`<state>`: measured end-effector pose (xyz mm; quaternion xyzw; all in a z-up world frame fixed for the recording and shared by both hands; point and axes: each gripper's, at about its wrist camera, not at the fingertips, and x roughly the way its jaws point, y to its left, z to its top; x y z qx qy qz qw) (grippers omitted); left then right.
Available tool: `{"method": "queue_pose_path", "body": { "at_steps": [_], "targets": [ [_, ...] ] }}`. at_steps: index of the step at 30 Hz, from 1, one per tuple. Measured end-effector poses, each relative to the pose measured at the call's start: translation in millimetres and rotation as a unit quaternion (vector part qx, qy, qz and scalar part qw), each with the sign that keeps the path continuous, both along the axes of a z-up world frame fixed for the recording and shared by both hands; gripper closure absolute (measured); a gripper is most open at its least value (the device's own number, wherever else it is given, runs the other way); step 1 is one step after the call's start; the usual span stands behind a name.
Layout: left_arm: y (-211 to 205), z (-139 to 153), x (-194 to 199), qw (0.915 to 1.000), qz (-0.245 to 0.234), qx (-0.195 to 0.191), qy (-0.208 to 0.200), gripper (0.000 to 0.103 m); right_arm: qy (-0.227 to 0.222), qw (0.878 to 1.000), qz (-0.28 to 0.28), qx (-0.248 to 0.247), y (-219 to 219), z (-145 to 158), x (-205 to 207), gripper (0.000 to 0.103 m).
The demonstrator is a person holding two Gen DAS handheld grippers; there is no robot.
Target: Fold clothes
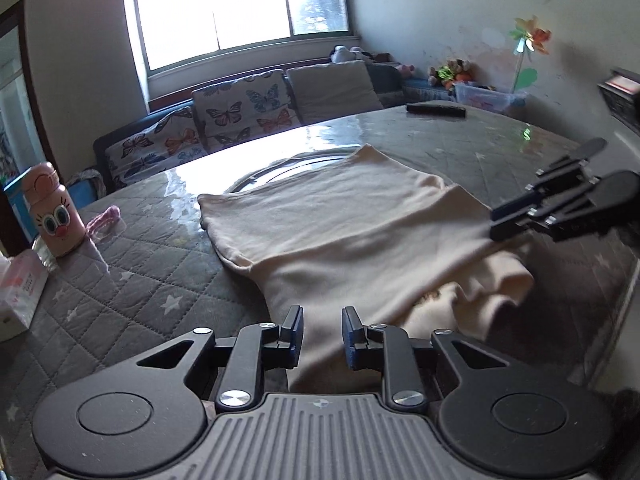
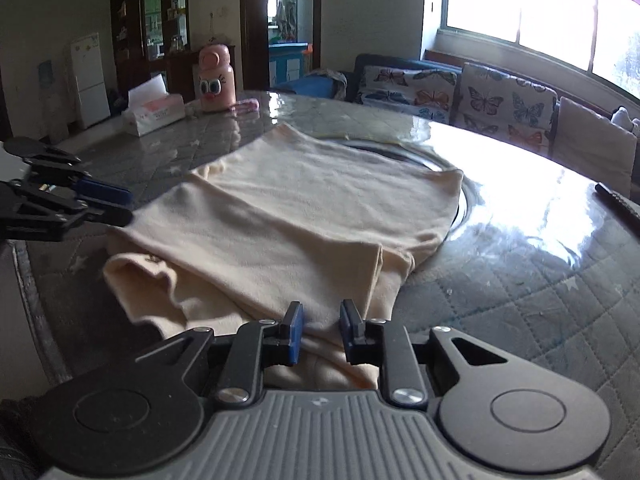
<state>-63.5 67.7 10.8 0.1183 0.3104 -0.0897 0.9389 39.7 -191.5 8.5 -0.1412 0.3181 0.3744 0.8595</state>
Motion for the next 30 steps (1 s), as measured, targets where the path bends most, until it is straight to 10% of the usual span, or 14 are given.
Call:
{"method": "queue_pose_path", "body": {
  "at_steps": [16,21,30],
  "targets": [
    [-41.1,-20.7,-16.6,0.9913,-0.098,0.081,-0.033,0.064,-0.019,0.998,0.05,-0.019,-5.3,10.9,-25.8,0.059],
    [-40.1,-19.1,-5.6,0.9925,-0.097,0.063,-0.039,0.094,-0.047,0.994,0.087,-0.038,-6.9,13.8,-41.5,0.048],
    [-21.0,10.2,31.8,0.9971,-0.061,-0.006,-0.046,0.095,-0.107,0.981,0.146,-0.064,14.8,4.1,-51.1,0.038]
  ]
}}
